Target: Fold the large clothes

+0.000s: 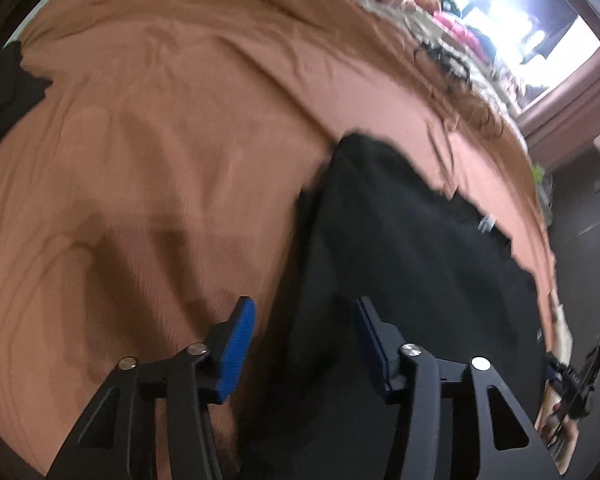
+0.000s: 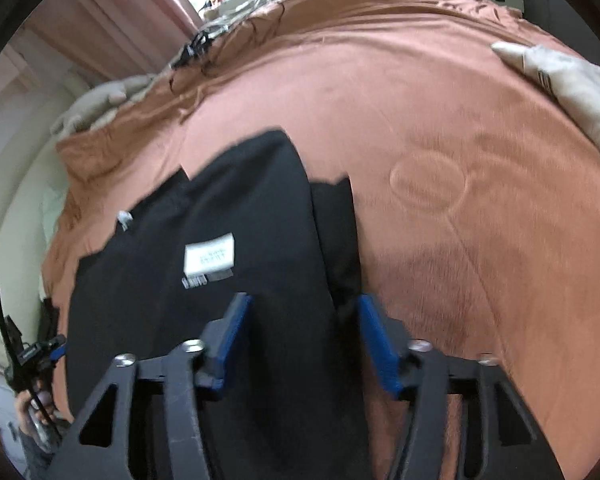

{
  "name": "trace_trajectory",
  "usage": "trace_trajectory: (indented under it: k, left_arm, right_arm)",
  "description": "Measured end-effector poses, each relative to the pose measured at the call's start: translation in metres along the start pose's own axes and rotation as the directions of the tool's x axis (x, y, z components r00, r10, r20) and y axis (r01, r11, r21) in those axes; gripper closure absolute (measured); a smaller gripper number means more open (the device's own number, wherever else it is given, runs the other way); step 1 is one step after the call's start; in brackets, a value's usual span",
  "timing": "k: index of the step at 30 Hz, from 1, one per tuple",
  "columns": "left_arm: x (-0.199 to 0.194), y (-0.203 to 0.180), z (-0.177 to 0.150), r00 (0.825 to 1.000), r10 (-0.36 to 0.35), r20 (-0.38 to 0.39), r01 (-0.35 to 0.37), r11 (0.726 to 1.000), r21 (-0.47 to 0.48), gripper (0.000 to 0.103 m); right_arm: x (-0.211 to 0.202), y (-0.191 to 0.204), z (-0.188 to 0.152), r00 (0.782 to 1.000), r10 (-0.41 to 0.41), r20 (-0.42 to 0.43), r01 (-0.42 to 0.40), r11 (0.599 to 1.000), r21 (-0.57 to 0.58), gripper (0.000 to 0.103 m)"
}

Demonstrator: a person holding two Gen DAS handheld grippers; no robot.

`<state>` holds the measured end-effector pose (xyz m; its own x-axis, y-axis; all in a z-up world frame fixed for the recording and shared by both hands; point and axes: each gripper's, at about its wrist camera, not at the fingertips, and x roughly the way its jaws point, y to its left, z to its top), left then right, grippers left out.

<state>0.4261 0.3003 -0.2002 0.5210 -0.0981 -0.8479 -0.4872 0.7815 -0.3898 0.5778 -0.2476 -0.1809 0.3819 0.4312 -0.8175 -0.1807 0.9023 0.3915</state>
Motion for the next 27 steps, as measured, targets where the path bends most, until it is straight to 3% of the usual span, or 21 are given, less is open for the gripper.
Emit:
trace_trajectory:
  k: [2,3,5,7,13,21,23,25,27]
  left_arm:
    - [0.001,0.002,-0.009,1.0,-0.002,-0.009,0.002,1.0,0.008,0.066]
    - [0.001,0.003,-0.013,1.0,-0.012,-0.008,0.012,1.0,0.013,0.07]
    - [-0.002,0.0,-0.015,1.0,-0.006,0.001,0.006,1.0,0.022,0.091]
    - [-0.007,-0.005,-0.015,1.0,0.018,0.023,-0.019,0.999,0.047,0.099]
    - [-0.012,-0.018,-0.005,0.998,0.025,0.065,-0.029,0.997,0.066,0.101]
    - [0.003,-0.019,0.006,0.998,0.036,0.051,-0.039,0.998,0.045,0.101]
    - [0.009,-0.019,0.006,0.999,0.043,0.027,-0.044,0.998,0.038,0.1]
    - [0.009,-0.018,0.005,0.999,0.044,0.007,-0.044,0.998,0.04,0.096]
    - [0.002,-0.012,0.004,1.0,0.023,-0.008,-0.023,0.999,0.035,0.086]
  right_arm:
    - [-0.003,0.002,-0.005,1.0,-0.022,0.02,0.022,1.0,-0.021,0.073]
    - [-0.006,0.003,-0.006,0.999,-0.021,0.033,0.022,0.999,-0.03,0.084]
    - [-0.012,0.003,-0.007,0.999,-0.007,0.047,0.008,0.999,-0.034,0.09]
    - [-0.015,0.006,-0.007,0.998,-0.005,0.057,0.008,0.999,-0.049,0.093]
    - [-0.017,0.002,-0.005,0.997,-0.019,0.074,0.021,1.0,-0.018,0.096]
    - [-0.008,-0.003,0.006,0.995,-0.053,0.08,0.051,0.998,0.027,0.097]
    - [-0.007,-0.007,0.009,0.996,-0.074,0.059,0.071,0.996,0.055,0.096]
    - [-0.017,-0.009,0.009,0.994,-0.09,0.063,0.085,0.993,0.085,0.084]
    - [-0.029,-0.003,0.007,0.987,-0.138,0.087,0.133,0.989,0.064,0.059]
